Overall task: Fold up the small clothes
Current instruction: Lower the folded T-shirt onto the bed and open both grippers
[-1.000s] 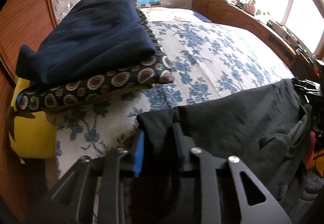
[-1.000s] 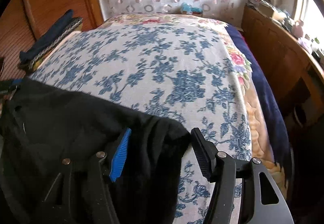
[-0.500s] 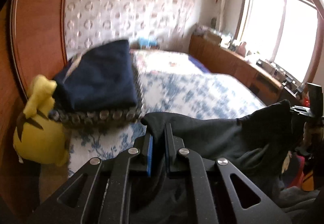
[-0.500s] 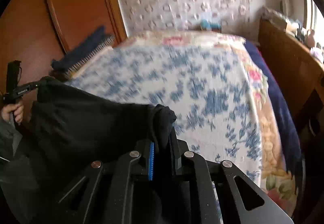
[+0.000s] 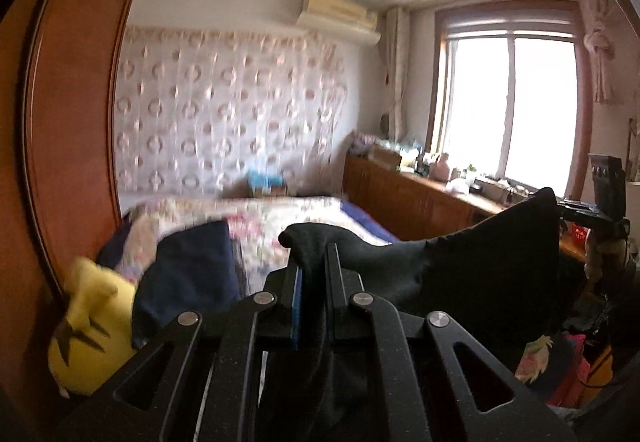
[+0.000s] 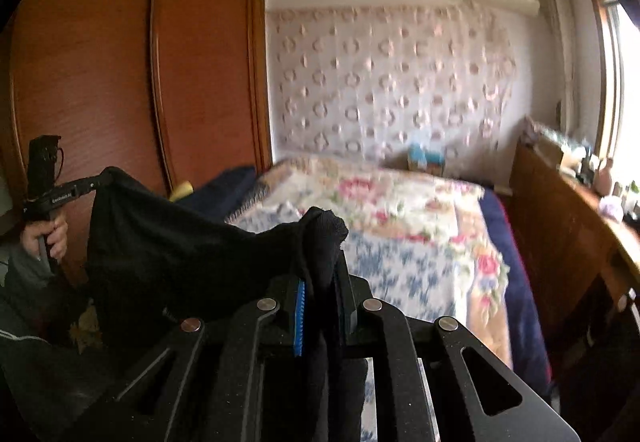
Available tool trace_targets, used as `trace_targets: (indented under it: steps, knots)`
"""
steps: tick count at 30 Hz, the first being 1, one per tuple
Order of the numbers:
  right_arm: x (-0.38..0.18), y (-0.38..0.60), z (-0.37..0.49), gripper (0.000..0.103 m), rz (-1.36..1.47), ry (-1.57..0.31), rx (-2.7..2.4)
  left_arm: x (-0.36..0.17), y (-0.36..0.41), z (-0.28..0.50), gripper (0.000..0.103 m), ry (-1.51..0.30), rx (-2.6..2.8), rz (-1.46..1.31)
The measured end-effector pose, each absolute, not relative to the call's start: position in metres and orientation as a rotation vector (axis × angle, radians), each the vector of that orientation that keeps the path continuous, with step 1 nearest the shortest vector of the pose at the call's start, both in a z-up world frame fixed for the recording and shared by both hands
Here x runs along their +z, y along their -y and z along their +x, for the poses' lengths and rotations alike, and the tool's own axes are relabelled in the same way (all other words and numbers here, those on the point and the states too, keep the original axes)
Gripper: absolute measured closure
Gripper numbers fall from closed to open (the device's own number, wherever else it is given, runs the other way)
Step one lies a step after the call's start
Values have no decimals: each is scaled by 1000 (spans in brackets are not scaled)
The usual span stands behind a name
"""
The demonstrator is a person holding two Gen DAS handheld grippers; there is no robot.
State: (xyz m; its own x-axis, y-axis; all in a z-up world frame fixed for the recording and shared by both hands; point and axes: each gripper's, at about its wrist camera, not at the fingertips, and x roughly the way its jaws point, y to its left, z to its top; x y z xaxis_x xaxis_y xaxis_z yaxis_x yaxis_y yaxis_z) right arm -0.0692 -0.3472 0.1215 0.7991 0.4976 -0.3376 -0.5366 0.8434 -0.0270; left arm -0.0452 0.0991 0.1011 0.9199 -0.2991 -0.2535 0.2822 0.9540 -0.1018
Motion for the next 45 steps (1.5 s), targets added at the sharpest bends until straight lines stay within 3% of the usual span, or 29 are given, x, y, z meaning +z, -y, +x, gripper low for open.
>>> trace_targets:
  steps: [12, 20, 29, 39, 45]
  knots:
    - [209, 362, -132, 92, -230, -113, 480, 188, -97, -56, 93, -57, -297, 1]
    - [217, 361, -153, 92, -277, -33, 394, 209, -92, -43, 93, -18, -310, 17]
    - [175, 316, -86, 92, -319, -180, 304, 159, -65, 59, 93, -145, -297, 45]
    - [64, 275, 88, 92, -328, -433, 251, 60, -29, 191, 93, -379, -245, 56]
    - [50, 253, 180, 92, -284, -533, 243, 29, -24, 242, 95, -477, -208, 46]
